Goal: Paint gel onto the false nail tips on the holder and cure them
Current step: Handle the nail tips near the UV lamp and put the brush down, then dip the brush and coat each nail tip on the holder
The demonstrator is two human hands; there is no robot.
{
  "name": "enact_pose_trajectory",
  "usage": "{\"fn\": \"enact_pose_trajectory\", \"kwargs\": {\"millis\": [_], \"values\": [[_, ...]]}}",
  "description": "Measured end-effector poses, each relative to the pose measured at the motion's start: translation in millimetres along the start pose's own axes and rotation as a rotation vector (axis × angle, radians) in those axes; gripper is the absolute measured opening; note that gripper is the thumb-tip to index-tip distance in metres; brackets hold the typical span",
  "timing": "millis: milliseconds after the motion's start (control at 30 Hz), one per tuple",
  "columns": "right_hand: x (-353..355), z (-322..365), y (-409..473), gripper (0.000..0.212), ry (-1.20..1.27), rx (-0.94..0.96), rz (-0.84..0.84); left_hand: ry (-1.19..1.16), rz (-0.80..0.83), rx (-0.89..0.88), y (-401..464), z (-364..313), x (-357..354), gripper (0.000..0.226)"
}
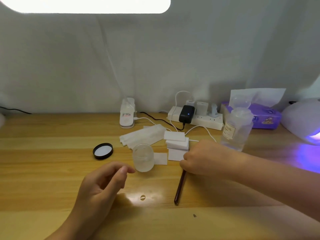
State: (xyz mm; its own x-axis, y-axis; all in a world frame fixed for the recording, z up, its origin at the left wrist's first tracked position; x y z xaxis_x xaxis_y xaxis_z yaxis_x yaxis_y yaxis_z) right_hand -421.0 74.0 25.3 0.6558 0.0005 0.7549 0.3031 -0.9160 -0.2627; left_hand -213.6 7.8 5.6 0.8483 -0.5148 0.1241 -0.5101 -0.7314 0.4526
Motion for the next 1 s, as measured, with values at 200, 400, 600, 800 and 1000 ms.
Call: {"fn": "enact_pose_trajectory", "kwargs": {"millis": [200, 400, 600, 800, 1000], "values": [[14.6, -4.7, -3.9, 0.018, 0.022, 0.005, -0.055, -0.061, -0.003, 0.027, 0.9, 2.3, 3.2, 0.016], [37.9, -19.3, -12.1, 0.005, 0.254, -0.239, -0.772, -0.147, 0.004, 0.070, 1.4, 4.9, 4.8, 0.018], [42.3, -1.5, 19.3, 0.013, 1.230, -0.754, -1.204, -0.230, -0.021, 0.135, 3.3, 7.0, 6.3, 0.018], [29.0, 16.4, 45.9, 0.037, 1.414, -0.910, -1.210, -0.264, -0.087, 0.179, 4.2, 8.9, 9.4, 0.024], [17.7, 26.6, 51.2, 0.034, 1.349, -0.853, -1.210, -0.242, -0.079, 0.197, 6.1, 6.3, 11.9, 0.034]]}}
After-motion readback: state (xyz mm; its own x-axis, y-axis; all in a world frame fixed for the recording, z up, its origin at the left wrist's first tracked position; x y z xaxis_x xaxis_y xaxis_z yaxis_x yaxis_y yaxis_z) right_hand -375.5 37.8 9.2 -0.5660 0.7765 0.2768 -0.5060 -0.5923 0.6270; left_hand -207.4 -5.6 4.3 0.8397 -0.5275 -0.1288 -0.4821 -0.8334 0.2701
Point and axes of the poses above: each hand's wrist, its own y-axis towards the middle knuckle, its own x-axis out of the back of the hand, z = x × y, the point moved 3 cm from there along y, towards the middle knuckle, and after that the axes turned 7 degrees about -y, right-handed, at the moved point
